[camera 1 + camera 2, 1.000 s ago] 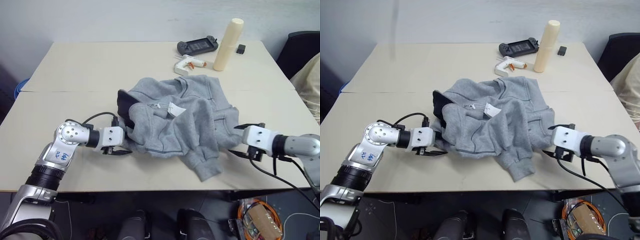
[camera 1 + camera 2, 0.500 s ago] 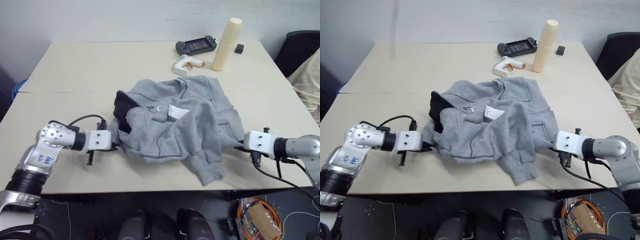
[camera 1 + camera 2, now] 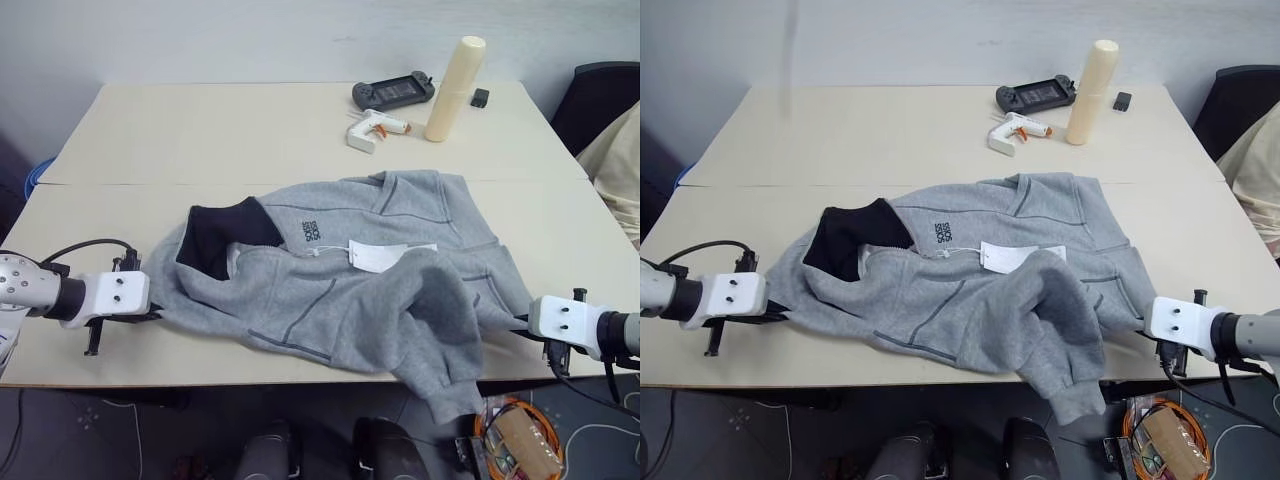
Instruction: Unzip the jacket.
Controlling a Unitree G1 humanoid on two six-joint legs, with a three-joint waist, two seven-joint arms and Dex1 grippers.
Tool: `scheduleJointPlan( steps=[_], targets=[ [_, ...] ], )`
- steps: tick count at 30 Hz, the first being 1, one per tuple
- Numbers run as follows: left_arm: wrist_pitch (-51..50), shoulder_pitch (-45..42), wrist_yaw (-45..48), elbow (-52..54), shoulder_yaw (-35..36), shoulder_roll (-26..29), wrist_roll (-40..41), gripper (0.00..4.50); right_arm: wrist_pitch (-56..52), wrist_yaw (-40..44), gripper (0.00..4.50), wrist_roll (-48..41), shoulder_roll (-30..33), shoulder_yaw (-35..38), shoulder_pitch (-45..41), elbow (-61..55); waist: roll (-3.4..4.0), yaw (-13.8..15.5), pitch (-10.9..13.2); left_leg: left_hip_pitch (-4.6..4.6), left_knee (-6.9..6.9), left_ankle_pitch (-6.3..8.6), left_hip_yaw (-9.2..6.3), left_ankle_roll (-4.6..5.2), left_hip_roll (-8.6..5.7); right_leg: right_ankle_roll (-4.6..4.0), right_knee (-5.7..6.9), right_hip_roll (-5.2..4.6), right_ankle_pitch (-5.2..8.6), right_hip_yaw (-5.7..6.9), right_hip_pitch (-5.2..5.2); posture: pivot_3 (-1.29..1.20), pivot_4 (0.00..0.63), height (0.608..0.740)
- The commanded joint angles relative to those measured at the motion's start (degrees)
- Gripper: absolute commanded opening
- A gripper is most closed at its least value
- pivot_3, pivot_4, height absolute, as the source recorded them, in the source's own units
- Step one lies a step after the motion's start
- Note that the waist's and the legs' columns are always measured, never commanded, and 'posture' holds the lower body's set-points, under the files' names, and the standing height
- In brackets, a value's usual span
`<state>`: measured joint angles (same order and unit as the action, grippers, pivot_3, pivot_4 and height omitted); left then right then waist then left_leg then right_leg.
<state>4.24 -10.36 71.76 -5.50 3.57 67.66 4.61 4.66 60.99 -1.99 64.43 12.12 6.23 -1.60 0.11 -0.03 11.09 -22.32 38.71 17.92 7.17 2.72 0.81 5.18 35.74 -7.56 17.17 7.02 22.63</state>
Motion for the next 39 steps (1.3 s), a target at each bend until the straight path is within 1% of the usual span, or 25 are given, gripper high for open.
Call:
scheduleJointPlan(
  steps=[1,5,8,9,10,14,15,17,19,20,21,22,23,25,26,27,29,32,34,39],
  targets=[
    [-3.26,1.80,-1.43,5.14,1.52,-0.82,1.40,0.00,1.03,-1.71,0.03,1.00,-0.16,2.71,2.48,0.33,0.00,0.08,0.00,-0.01,0.00,0.00,0.00,0.00,0.00,0.00,0.01,0.00,0.00,0.00,0.00,0.00,0.150,0.740],
    [-4.57,1.53,-2.64,5.49,1.12,-2.07,0.81,0.00,3.50,-4.79,0.03,1.81,-1.34,3.06,3.66,2.28,-0.01,0.22,0.00,0.00,0.03,0.00,0.00,0.01,-0.01,0.00,-0.06,0.01,0.00,0.01,-0.03,0.00,0.150,0.740],
    [-5.53,0.52,-2.74,4.67,0.92,-3.01,1.42,0.00,3.26,-4.68,0.03,0.25,-2.09,3.21,3.71,3.01,-0.02,0.17,-0.01,0.02,0.02,0.00,0.00,0.00,-0.01,0.00,-0.07,0.01,0.00,0.01,-0.05,0.00,0.150,0.740],
    [-5.65,-0.03,-2.94,4.35,0.87,-3.38,1.42,0.50,3.37,-4.93,0.75,0.13,-2.26,3.36,3.56,3.14,-0.02,0.17,-0.01,0.02,0.03,0.00,0.00,0.01,-0.01,0.00,-0.07,0.01,0.00,0.01,-0.05,0.00,0.150,0.740],
    [-5.90,-0.70,-3.35,3.95,0.90,-3.82,1.30,0.70,3.23,-5.04,0.98,-0.06,-2.29,3.63,3.57,2.95,-0.02,0.24,-0.01,0.02,0.04,0.00,0.00,0.01,-0.01,0.00,-0.07,0.01,0.00,0.01,-0.05,0.00,0.150,0.740],
    [-7.69,-2.82,-3.99,3.23,1.90,-4.93,2.18,1.90,2.35,-4.12,2.31,-1.91,-1.33,6.87,4.70,2.04,-0.02,0.24,-0.01,0.02,0.04,0.00,0.00,0.01,-0.01,0.00,-0.04,0.01,0.00,0.01,-0.05,0.00,0.150,0.740],
    [-8.20,-2.77,-3.54,3.48,2.12,-4.79,2.66,2.27,2.11,-3.74,2.69,-2.29,-1.13,7.66,5.03,1.97,-0.02,0.20,-0.01,0.01,0.04,0.00,0.00,0.01,-0.01,0.00,-0.04,0.01,0.00,0.01,-0.04,0.00,0.150,0.740],
    [-9.12,-2.36,-2.22,4.14,3.36,-3.96,4.31,2.87,-2.06,-2.63,3.35,-4.81,-1.12,11.15,6.02,-0.22,-0.01,0.07,0.00,0.01,0.02,0.00,0.00,0.01,-0.01,0.00,0.03,0.02,0.00,0.01,-0.04,0.00,0.150,0.740],
    [-11.65,-2.56,0.83,5.38,5.60,-3.25,8.89,3.51,-8.02,-0.51,4.04,-8.23,-1.28,14.73,8.03,-3.16,-0.01,0.00,0.00,0.01,0.01,0.00,0.00,0.01,0.00,0.00,0.05,0.03,0.00,0.01,-0.03,0.00,0.150,0.740],
    [-16.97,-4.62,1.88,6.25,7.26,-3.12,13.31,3.67,-10.67,0.98,4.27,-10.66,-1.78,16.76,9.49,-5.11,-0.01,0.04,0.00,0.00,0.02,-0.01,0.01,0.01,0.00,0.00,0.05,0.03,0.00,0.00,-0.02,0.00,0.150,0.740],
    [-22.80,-7.47,2.69,6.95,8.69,-2.69,17.75,4.04,-13.85,1.96,4.50,-13.08,-2.50,18.77,10.86,-7.17,-0.03,0.12,0.01,0.00,0.02,-0.01,-0.03,0.01,0.02,0.00,0.04,0.03,0.00,0.01,-0.03,0.00,0.150,0.740],
    [-28.12,-9.87,4.24,8.06,9.90,-1.72,22.24,4.34,-17.99,3.02,4.50,-16.20,-3.27,20.75,12.36,-9.49,-0.10,0.45,0.05,-0.01,0.04,-0.01,-0.07,0.01,0.03,0.00,0.04,0.04,0.00,0.03,-0.04,0.00,0.150,0.740],
    [-32.30,-11.71,5.74,9.43,10.80,-0.85,25.98,4.46,-23.00,4.11,4.50,-20.07,-3.98,22.53,13.85,-11.93,-0.17,0.48,0.07,-0.06,0.14,-0.01,-0.16,0.02,0.02,0.00,0.04,0.04,0.00,0.08,-0.05,0.00,0.150,0.740],
    [-38.80,-14.19,7.07,12.34,11.60,-0.03,31.81,4.46,-32.28,5.86,4.50,-27.57,-5.15,25.05,16.27,-16.09,-0.20,0.51,0.06,-0.07,0.17,-0.01,-0.20,0.02,0.03,0.00,0.11,0.04,0.00,0.09,-0.09,0.00,0.150,0.740],
    [-42.10,-15.21,7.14,15.04,11.70,-0.44,35.71,4.46,-36.92,5.08,4.50,-31.83,-6.46,25.19,16.67,-18.18,-0.19,0.47,0.06,-0.04,0.16,0.01,-0.23,0.04,0.03,0.01,0.12,0.04,0.00,0.09,-0.16,0.00,0.150,0.740],
    [-44.48,-15.85,7.04,16.96,11.81,-0.77,38.39,4.46,-40.11,4.29,4.50,-34.56,-7.37,25.27,16.79,-19.64,-0.19,0.42,0.06,0.02,0.16,0.05,-0.23,0.05,0.03,0.01,0.11,0.03,0.00,0.08,-0.23,0.00,0.150,0.740],
    [-47.56,-17.67,5.85,21.33,10.26,-2.36,42.26,4.46,-45.87,-0.05,4.50,-38.53,-9.88,23.06,15.06,-21.94,-0.18,0.33,0.06,0.04,0.15,0.06,-0.23,0.05,0.03,0.01,0.10,0.03,0.00,0.06,-0.25,0.00,0.150,0.740],
    [-49.08,-20.64,4.07,25.86,5.73,-5.81,43.72,4.46,-52.84,-5.56,4.50,-42.93,-13.32,19.00,11.94,-24.23,-0.20,0.30,0.07,0.04,0.20,0.04,-0.23,0.02,0.03,0.00,0.01,0.03,0.00,0.03,-0.22,0.00,0.150,0.740],
    [-49.24,-22.23,3.92,27.38,2.77,-7.77,43.52,4.46,-55.10,-8.81,4.50,-43.48,-15.30,16.05,10.26,-25.18,-0.20,0.29,0.07,0.04,0.22,0.05,-0.22,0.00,0.01,0.00,0.04,0.05,0.00,0.00,-0.18,0.00,0.150,0.740],
    [-46.79,-24.64,4.44,27.70,-2.40,-10.26,40.06,4.46,-58.90,-13.75,4.50,-45.00,-18.35,11.58,8.08,-26.71,-0.20,0.36,0.07,0.02,0.21,0.04,-0.13,-0.04,0.00,-0.02,0.07,0.17,0.01,-0.06,-0.12,0.00,0.150,0.740]
  ],
)
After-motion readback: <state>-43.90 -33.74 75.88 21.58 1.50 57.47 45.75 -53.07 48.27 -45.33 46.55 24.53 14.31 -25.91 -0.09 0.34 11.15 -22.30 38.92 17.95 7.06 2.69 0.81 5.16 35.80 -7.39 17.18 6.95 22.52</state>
